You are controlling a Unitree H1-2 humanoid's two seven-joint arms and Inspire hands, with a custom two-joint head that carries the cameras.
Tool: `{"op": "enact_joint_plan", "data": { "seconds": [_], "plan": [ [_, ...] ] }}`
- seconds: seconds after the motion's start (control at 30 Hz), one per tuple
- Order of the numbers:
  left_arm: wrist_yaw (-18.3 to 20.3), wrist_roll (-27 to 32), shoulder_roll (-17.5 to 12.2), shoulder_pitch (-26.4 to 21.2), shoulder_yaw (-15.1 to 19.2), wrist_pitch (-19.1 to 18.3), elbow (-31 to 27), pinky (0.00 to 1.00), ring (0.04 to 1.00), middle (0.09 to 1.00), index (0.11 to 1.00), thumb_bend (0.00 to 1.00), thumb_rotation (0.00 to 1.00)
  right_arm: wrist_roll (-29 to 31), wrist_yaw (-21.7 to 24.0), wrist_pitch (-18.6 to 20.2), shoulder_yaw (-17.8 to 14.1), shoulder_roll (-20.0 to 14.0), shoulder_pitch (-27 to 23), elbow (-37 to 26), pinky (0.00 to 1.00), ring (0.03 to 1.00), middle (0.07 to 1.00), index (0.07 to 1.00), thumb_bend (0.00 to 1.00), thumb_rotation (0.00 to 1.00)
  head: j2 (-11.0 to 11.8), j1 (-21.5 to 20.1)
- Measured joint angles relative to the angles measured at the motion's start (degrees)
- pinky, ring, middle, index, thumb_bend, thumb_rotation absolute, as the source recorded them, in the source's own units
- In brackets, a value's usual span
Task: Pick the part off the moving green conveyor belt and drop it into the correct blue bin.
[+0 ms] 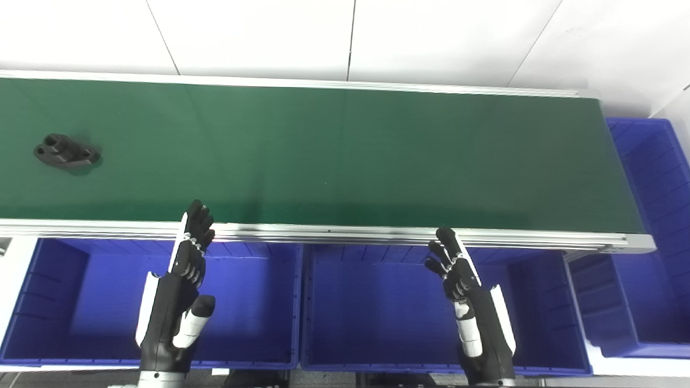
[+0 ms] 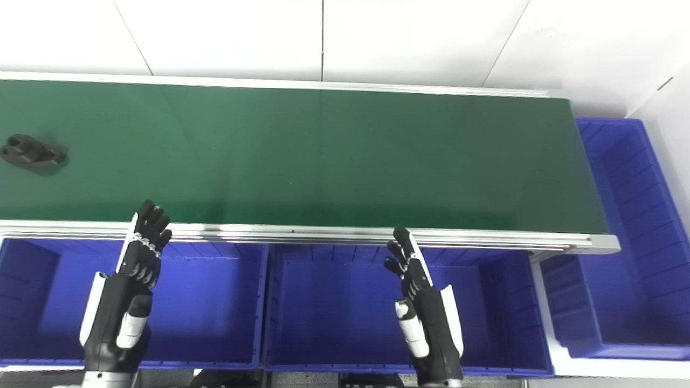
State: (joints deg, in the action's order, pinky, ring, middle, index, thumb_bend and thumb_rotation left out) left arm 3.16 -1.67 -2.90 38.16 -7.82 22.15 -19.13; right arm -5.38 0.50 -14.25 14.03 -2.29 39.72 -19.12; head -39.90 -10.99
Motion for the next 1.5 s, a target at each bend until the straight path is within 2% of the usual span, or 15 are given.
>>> {"op": "enact_joint_plan", "data": {
  "seconds": [0.47,1.5],
  "plan": [
    [0.0,-0.2,-0.1,0.0,0.0,0.0,0.6,0.97,0.990,1.000,1.000,0.84,0.89,0.1,0.0,-1.0,0.0,0.0,-0.4,1.1,0.87,0.940,0.968,0.971,0.93,0.98,0.1,0.2],
    [0.0,-0.4,-0.1,1.1,-0.1,-0.1,0.5,0.94,0.977,1.000,1.000,0.87,0.88,0.2,0.1,-1.2,-0.2,-0.1,-0.6,1.1,0.88,0.941,0.968,0.968,0.93,0.98,0.1,0.4]
  ]
}}
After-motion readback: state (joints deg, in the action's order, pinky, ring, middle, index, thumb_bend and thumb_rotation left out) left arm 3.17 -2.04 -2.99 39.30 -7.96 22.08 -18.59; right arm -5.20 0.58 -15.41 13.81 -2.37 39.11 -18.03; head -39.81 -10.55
